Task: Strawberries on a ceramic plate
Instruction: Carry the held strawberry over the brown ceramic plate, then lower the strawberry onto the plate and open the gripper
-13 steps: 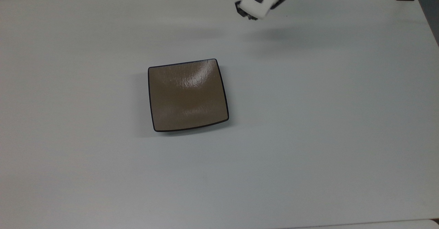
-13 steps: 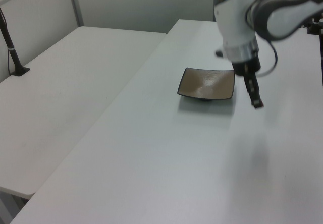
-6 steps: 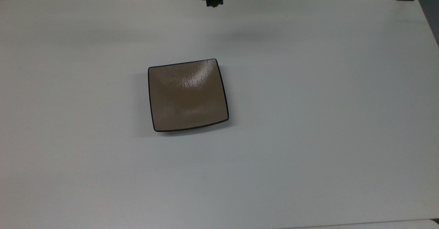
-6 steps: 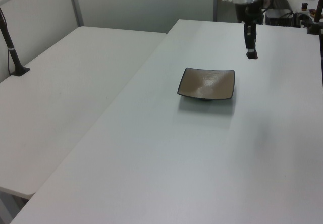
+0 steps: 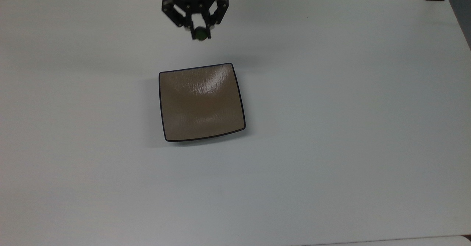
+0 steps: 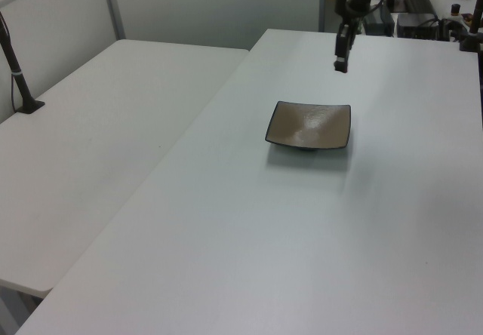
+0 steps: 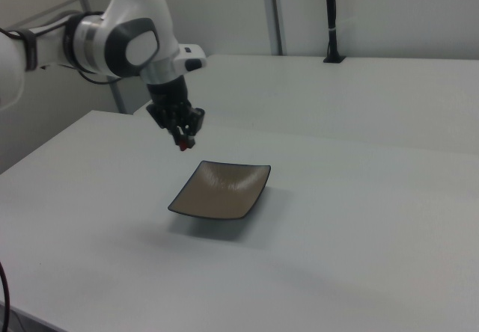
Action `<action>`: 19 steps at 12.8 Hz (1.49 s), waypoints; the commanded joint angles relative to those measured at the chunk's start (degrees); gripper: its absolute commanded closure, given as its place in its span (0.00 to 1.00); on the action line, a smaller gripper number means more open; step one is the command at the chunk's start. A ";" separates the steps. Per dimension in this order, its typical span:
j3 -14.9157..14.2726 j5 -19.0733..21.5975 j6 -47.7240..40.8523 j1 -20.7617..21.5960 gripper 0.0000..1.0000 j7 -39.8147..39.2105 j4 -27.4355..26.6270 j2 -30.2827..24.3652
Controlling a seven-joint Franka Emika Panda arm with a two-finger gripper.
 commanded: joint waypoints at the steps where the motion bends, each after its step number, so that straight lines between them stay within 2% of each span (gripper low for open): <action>1: -1.27 0.94 8.97 0.18 0.86 -1.22 -0.71 3.84; 7: -1.27 0.67 21.55 0.18 0.82 -1.13 -2.12 12.45; 10: -1.27 0.76 24.80 0.27 0.82 -1.22 -3.00 15.62; 11: -1.27 0.76 25.69 0.53 0.80 -1.22 -3.08 16.59; 13: -1.18 0.76 27.53 0.71 0.67 -1.13 -3.78 17.56; 15: -1.18 0.85 27.72 0.71 0.50 -1.13 -4.05 17.66; 17: -1.18 0.94 27.63 0.71 0.19 -1.13 -4.05 17.66; 18: -1.18 0.94 27.46 0.71 0.00 -1.13 -4.05 17.48; 19: -1.18 0.94 27.19 0.79 0.00 -1.13 -4.05 17.31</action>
